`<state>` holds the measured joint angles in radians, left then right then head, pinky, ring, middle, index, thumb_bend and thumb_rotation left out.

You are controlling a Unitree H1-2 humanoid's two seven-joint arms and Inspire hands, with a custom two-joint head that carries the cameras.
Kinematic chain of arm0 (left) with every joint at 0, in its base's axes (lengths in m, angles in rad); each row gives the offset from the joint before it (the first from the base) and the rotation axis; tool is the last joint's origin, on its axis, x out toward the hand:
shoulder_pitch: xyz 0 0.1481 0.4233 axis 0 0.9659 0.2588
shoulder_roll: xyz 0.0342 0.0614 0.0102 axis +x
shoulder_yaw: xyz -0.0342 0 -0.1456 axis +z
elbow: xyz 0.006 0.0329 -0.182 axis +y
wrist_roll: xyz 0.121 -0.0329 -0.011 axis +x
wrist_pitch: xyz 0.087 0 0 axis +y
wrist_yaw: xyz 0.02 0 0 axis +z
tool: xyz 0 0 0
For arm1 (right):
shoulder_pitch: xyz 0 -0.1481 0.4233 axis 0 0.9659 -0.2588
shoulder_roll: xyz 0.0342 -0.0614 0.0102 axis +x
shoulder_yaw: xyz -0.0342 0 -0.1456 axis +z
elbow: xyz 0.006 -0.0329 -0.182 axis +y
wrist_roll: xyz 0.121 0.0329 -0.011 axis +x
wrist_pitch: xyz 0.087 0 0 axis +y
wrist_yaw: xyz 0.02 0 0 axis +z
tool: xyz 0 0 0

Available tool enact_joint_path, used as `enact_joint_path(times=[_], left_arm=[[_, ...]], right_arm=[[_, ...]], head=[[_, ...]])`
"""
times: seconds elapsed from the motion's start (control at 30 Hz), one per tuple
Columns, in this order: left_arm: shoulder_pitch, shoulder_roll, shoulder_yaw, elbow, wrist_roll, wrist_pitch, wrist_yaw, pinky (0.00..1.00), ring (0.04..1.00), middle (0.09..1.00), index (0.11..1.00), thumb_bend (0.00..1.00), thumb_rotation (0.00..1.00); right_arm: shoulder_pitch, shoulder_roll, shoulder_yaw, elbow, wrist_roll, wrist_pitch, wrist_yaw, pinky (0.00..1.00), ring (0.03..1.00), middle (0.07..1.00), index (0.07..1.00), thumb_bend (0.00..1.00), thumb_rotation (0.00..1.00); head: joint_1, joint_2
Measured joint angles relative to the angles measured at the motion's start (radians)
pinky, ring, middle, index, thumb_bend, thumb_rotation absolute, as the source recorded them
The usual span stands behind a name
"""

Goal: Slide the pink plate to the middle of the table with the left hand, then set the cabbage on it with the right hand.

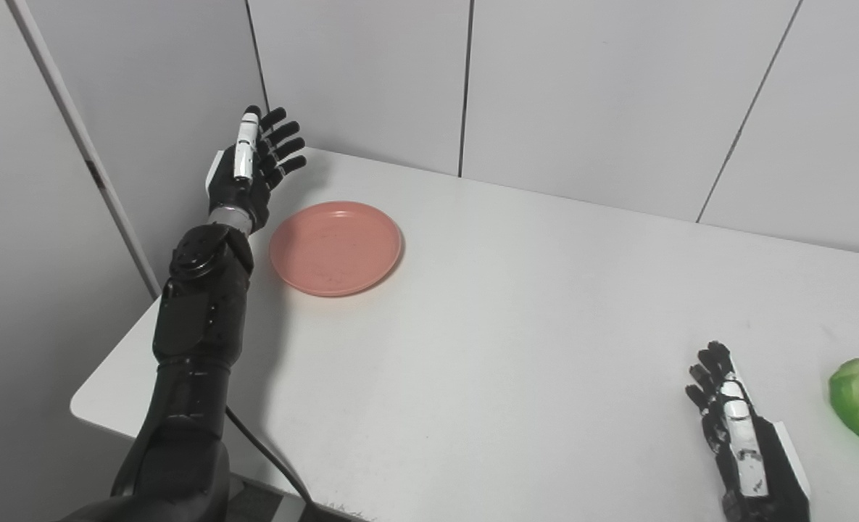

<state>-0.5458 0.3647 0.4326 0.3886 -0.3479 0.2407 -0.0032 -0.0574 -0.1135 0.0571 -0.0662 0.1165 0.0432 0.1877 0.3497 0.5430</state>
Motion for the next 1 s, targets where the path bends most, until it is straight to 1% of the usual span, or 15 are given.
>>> enact_joint_path(times=[0.13,0.2,0.3,0.4,0.47,0.53,0.57,0.63,0.7,0.77,0.83,1.0], left_arm=[[-0.002,0.0,0.007,0.058,-0.013,-0.02,-0.003,0.76,0.8,0.8,0.787,0.41,0.99],[-0.003,0.001,0.013,0.077,-0.021,-0.028,-0.003,0.78,0.807,0.804,0.791,0.42,1.0],[-0.003,0.002,0.015,0.085,-0.021,-0.039,-0.003,0.79,0.805,0.803,0.79,0.41,1.0],[-0.003,0.007,0.015,0.091,-0.021,-0.052,-0.003,0.78,0.792,0.795,0.78,0.41,1.0],[-0.003,0.013,0.014,0.097,-0.02,-0.064,-0.003,0.77,0.796,0.802,0.786,0.4,0.99],[-0.003,0.018,0.013,0.107,-0.02,-0.068,-0.006,0.78,0.801,0.807,0.793,0.4,0.94],[-0.001,0.02,0.014,0.11,-0.021,-0.068,-0.009,0.78,0.806,0.812,0.798,0.41,0.94],[0.003,0.02,0.014,0.11,-0.022,-0.068,-0.012,0.78,0.812,0.816,0.796,0.43,0.99],[0.007,0.02,0.015,0.111,-0.022,-0.068,-0.016,0.78,0.812,0.812,0.788,0.43,1.0],[0.008,0.02,0.018,0.113,-0.022,-0.069,-0.016,0.78,0.813,0.811,0.787,0.43,1.0],[0.007,0.02,0.024,0.117,-0.022,-0.074,-0.016,0.79,0.819,0.818,0.799,0.41,1.0],[0.007,0.024,0.035,0.147,-0.042,-0.077,-0.021,0.79,0.821,0.823,0.811,0.43,1.0]], right_arm=[[0.0,-0.001,0.002,0.0,-0.002,0.0,-0.002,0.97,0.975,0.981,0.983,0.25,1.0],[0.0,-0.002,0.002,0.0,-0.003,0.0,-0.002,0.97,0.974,0.982,0.986,0.26,1.0],[0.0,-0.004,0.002,0.0,-0.003,0.0,-0.002,0.97,0.975,0.982,0.99,0.26,1.0],[0.0,-0.005,0.003,0.0,-0.003,0.0,-0.002,0.97,0.974,0.98,0.986,0.24,1.0],[0.0,-0.005,0.003,-0.001,-0.002,0.0,-0.002,0.97,0.974,0.979,0.984,0.24,1.0],[0.0,-0.005,0.003,-0.001,-0.002,0.0,-0.002,0.97,0.973,0.978,0.985,0.25,1.0],[0.0,-0.005,0.003,-0.001,-0.002,0.0,-0.002,0.97,0.973,0.978,0.987,0.25,1.0],[0.0,-0.007,0.003,-0.002,-0.003,0.0,-0.002,0.97,0.975,0.98,0.987,0.25,1.0],[0.0,-0.008,0.004,-0.002,-0.002,0.0,-0.002,0.98,0.976,0.981,0.989,0.26,1.0],[0.0,-0.009,0.004,-0.002,0.0,0.0,-0.001,0.98,0.976,0.982,0.989,0.27,1.0],[0.0,-0.009,0.003,-0.002,0.001,0.0,-0.001,0.98,0.976,0.982,0.991,0.27,1.0],[0.001,-0.009,0.003,-0.006,0.003,0.003,-0.001,0.98,0.975,0.983,0.992,0.27,1.0]], head=[[0.0,0.002],[0.002,0.005],[0.002,0.006],[0.002,0.006],[0.003,0.008],[0.003,0.009],[0.003,0.009],[0.003,0.011],[0.006,0.011],[0.006,0.012],[0.006,0.012],[0.012,0.015]])
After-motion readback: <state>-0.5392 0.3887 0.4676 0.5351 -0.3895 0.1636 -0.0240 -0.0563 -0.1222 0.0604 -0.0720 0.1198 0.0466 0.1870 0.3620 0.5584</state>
